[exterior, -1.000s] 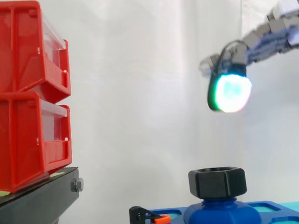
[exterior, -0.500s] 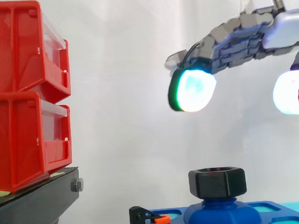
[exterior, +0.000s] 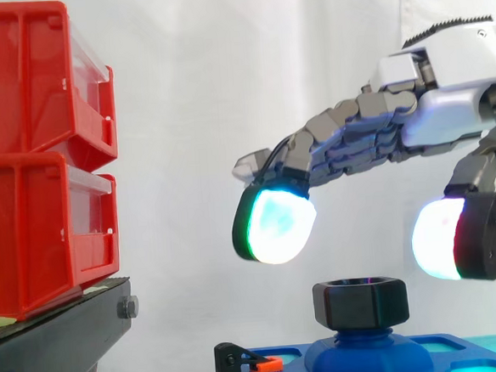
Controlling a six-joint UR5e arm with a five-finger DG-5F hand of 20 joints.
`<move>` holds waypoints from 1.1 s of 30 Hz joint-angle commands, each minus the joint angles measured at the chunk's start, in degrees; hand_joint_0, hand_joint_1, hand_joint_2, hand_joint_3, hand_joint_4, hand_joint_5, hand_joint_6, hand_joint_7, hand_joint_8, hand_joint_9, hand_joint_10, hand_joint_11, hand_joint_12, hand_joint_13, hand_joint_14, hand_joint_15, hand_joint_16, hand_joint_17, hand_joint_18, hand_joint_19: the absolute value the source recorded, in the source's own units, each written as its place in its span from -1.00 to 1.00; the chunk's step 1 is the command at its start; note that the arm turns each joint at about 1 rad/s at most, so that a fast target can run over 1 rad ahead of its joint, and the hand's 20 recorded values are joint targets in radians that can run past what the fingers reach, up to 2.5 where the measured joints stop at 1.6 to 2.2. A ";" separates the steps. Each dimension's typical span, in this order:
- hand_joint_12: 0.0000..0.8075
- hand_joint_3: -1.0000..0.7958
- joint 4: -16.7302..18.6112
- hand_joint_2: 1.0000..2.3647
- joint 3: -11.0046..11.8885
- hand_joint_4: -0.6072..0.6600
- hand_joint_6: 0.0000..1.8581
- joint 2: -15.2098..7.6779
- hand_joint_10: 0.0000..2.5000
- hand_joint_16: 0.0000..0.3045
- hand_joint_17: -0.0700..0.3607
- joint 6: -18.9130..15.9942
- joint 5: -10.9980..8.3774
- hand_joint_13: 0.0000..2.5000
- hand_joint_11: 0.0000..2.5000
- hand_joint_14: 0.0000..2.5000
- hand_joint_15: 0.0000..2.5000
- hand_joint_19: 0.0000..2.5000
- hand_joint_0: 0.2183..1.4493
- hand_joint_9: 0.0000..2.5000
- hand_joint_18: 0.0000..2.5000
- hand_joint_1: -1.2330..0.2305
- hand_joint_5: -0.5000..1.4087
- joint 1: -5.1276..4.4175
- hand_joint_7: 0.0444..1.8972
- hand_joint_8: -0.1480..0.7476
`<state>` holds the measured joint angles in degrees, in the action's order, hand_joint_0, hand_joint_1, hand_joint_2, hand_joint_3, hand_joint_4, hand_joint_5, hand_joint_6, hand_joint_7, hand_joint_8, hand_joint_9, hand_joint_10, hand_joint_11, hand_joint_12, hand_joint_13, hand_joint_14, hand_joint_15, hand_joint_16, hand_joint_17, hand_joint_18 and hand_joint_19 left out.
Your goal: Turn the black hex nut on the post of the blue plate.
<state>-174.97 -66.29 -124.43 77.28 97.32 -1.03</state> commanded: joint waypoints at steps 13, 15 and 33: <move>-0.24 -0.44 1.65 -1.00 0.03 -0.03 -0.46 -1.52 -1.00 -0.70 -0.21 -0.90 1.38 -1.00 -1.00 -1.00 -1.00 -0.96 -0.50 -1.00 -1.00 -0.39 -0.79 0.95 -0.35 -0.38; -0.24 -0.44 1.65 -1.00 -0.06 -0.03 -0.46 -1.52 -1.00 -0.70 -0.21 -0.90 1.82 -1.00 -1.00 -1.00 -1.00 -0.95 -0.50 -1.00 -1.00 -0.40 -0.79 1.12 -0.35 -0.38; -0.22 -0.44 3.59 -1.00 -0.24 -0.01 -0.46 -3.54 -1.00 -0.70 -0.19 -0.55 3.23 -1.00 -1.00 -1.00 -1.00 -0.95 -0.55 -1.00 -1.00 -0.33 -0.79 2.18 -0.34 -0.35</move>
<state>-172.37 -66.47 -127.74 76.87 100.05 1.01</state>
